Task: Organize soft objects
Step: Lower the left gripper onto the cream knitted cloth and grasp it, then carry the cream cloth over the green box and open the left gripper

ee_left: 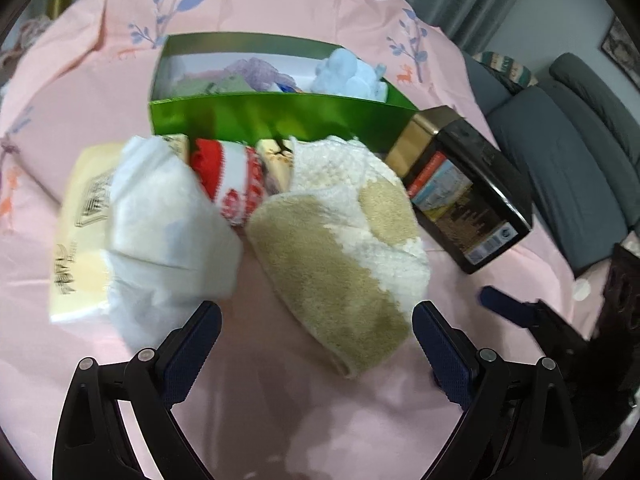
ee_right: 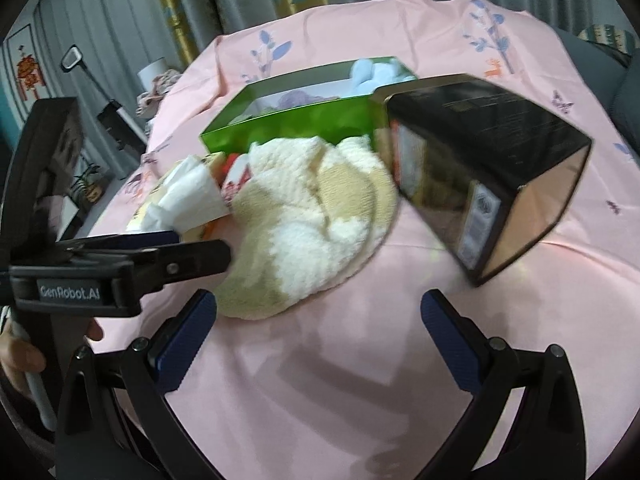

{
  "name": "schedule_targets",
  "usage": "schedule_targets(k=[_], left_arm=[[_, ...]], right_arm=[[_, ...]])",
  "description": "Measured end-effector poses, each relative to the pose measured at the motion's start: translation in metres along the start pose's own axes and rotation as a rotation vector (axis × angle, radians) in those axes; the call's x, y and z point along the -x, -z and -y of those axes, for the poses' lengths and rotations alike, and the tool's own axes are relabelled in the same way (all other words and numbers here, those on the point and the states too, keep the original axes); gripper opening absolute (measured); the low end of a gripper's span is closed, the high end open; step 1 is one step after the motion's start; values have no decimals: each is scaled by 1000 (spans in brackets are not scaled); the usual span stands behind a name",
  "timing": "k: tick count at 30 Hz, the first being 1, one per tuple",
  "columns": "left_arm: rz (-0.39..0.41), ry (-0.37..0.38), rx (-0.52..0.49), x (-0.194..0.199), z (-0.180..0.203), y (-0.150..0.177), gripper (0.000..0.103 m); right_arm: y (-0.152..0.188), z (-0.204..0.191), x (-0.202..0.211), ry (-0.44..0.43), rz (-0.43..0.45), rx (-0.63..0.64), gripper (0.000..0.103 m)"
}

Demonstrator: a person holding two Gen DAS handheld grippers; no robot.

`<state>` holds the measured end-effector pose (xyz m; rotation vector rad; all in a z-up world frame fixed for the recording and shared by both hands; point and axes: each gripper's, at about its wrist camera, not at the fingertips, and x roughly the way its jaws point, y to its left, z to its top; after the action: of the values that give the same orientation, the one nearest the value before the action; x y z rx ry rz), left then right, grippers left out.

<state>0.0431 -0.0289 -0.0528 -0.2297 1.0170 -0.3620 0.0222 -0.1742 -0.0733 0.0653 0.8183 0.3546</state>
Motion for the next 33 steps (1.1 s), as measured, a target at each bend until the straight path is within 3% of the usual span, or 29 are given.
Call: schedule_targets(k=[4,8,9,10,11,13,16,18,20,21,27,33], left_arm=[[-13,91,16,-7,2,-3,91],[-23,96,15,-18,5,-14,88],[-33,110,20,-22,5,-18,84],[-52,131,32,-28,5,-21,71],[-69,135,39,-33,4,-22,63],[-103,117,44,-43,4,-24,57],[-102,140,60,-43,0,-24,55],[-112,170,87,-44,-5,-25,45],[-124,207,124,-45,-14,-25,30],[-125,220,128,-43,-15,-24,28],[-59,252,86,-9,-2,-20,23],[101,275,15,55,10,-55,23]], right_arm=[[1,-4,-9,-6,-4,37,91],[-3,-1,-18,-28,-11,50,86],[-5,1,-21,-33,-16,50,86],[-7,2,-25,-32,-22,48,84],[-9,3,-28,-35,-28,47,79],[-12,6,-36,-60,-40,37,71],[-14,4,-43,-69,-56,47,53],[-13,0,-45,-67,-55,73,32],[-12,-2,-42,-65,-43,86,22],[-12,-3,-40,-71,-37,86,19],[-14,-20,-6,-67,51,166,17],[-54,-41,36,-67,205,272,16]])
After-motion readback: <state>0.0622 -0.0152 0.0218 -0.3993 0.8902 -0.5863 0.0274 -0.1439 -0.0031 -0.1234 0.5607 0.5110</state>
